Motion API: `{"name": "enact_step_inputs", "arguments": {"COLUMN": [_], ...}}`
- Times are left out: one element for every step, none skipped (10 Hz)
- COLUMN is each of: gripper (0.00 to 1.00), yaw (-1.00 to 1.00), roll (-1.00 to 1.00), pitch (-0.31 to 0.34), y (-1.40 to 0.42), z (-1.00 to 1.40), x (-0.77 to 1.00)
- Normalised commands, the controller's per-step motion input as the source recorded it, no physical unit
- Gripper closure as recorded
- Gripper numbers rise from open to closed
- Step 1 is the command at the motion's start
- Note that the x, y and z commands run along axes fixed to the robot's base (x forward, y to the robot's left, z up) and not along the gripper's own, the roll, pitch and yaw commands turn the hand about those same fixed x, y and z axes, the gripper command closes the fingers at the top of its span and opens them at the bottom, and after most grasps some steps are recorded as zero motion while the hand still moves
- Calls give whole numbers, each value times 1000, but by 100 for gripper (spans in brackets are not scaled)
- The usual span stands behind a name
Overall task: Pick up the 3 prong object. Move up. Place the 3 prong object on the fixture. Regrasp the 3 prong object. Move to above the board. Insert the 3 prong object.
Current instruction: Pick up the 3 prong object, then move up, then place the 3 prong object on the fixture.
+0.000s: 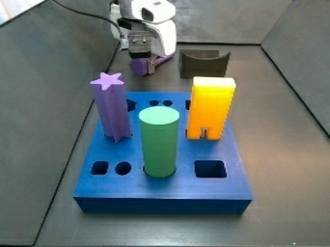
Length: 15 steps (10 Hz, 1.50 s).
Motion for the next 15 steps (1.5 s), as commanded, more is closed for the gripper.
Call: {"name": "enact_step_inputs", "arguments": {"gripper": [100,100,100,100,100,100,100,100,100,100,100,100,100,100,100], "yaw": [0,0,-52,-52,-46,-38,-35,0,6,5,3,2,1,-1,-3], "roll": [0,0,-3,-6,-7,-8,-7,0,2,-1,-3,-5,-6,-7,-8], "pitch": [0,0,-8,24,46,59,57,0,-20,3,19,30,33,35,37], "y": [0,0,-29,-27,-13,-6,-5,0,2,1,0,0,-1,-3,-4], "z": [0,833,832,722,602,425,330,1000,1000,1000,1000,1000,1000,1000,1000], "x": [0,0,36,2,-3,-6,-4,0,6,-6,-8,-10,-13,-17,-18]}}
